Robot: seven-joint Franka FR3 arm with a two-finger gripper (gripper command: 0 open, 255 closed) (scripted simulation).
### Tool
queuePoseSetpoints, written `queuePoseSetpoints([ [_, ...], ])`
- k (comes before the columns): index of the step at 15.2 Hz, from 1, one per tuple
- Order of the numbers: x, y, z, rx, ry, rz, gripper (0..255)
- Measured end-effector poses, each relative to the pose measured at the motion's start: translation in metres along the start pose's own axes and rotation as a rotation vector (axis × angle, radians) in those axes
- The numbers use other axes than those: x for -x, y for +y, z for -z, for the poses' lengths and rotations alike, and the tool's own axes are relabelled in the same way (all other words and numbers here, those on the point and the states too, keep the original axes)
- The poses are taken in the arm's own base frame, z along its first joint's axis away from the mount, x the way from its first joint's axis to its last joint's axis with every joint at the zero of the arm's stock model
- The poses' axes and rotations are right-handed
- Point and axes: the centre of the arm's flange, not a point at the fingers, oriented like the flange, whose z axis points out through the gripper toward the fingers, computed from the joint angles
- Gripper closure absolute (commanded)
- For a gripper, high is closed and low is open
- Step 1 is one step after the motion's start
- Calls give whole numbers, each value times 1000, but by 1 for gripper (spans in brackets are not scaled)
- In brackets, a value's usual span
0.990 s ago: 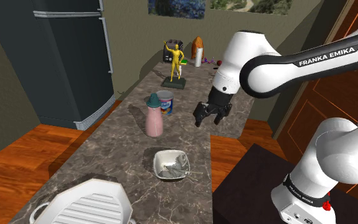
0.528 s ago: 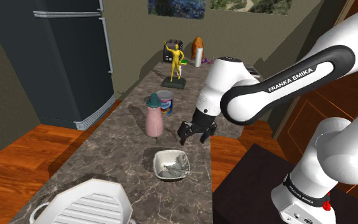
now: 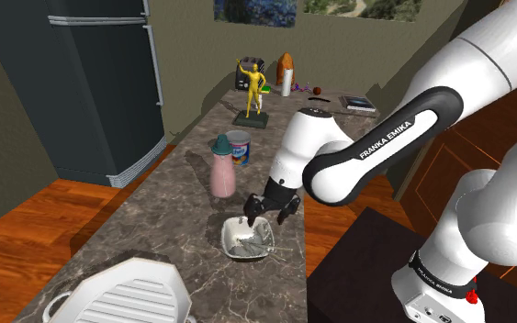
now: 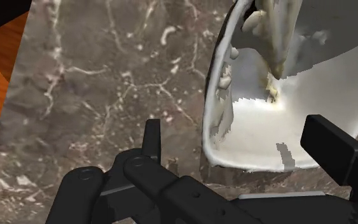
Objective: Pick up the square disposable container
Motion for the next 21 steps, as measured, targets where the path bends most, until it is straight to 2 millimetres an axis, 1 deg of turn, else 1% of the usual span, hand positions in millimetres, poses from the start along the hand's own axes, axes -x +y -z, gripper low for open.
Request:
queuePoseSetpoints([
  [3,1,5,-14,0,0,0,0],
  [4,1,5,-16,0,0,0,255],
  [14,0,4,-18,-2,2,-2,255],
  [16,1,3,-13,-1,1,-1,255],
  [21,0,-4,12,-1,1,0,255],
])
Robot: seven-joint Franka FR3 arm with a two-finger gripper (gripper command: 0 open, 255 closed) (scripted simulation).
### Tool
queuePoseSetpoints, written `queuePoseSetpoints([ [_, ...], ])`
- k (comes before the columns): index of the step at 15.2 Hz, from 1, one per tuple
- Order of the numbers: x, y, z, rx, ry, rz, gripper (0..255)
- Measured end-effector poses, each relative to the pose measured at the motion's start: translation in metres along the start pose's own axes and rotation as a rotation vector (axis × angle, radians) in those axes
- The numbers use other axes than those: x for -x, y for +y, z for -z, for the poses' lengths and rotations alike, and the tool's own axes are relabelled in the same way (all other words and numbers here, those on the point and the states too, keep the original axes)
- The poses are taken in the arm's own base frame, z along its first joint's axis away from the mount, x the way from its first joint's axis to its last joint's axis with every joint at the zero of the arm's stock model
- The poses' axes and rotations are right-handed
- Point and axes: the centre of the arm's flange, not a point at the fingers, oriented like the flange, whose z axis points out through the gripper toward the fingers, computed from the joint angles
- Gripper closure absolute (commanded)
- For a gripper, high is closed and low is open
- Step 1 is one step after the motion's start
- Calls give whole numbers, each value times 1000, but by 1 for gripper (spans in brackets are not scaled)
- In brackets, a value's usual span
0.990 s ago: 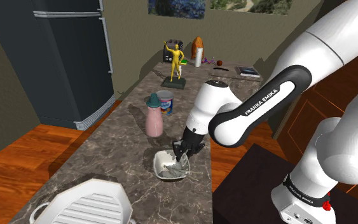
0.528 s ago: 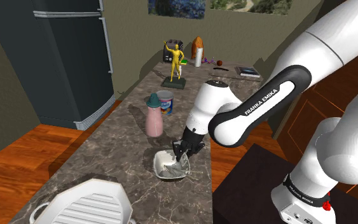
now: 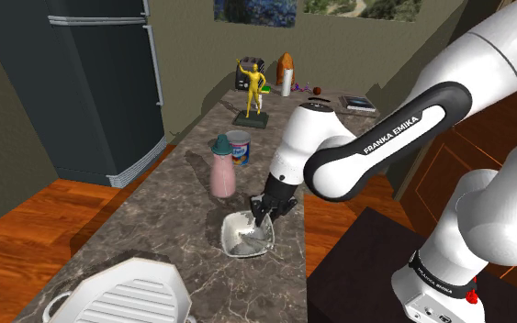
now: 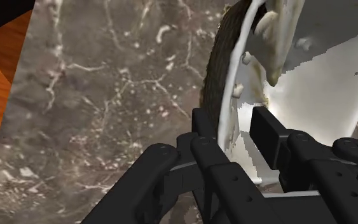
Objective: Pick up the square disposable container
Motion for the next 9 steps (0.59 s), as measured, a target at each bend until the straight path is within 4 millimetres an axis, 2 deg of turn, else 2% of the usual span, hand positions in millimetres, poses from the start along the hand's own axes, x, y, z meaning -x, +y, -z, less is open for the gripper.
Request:
queuePoseSetpoints([
  [9,-3,-9,45,0,0,0,255],
])
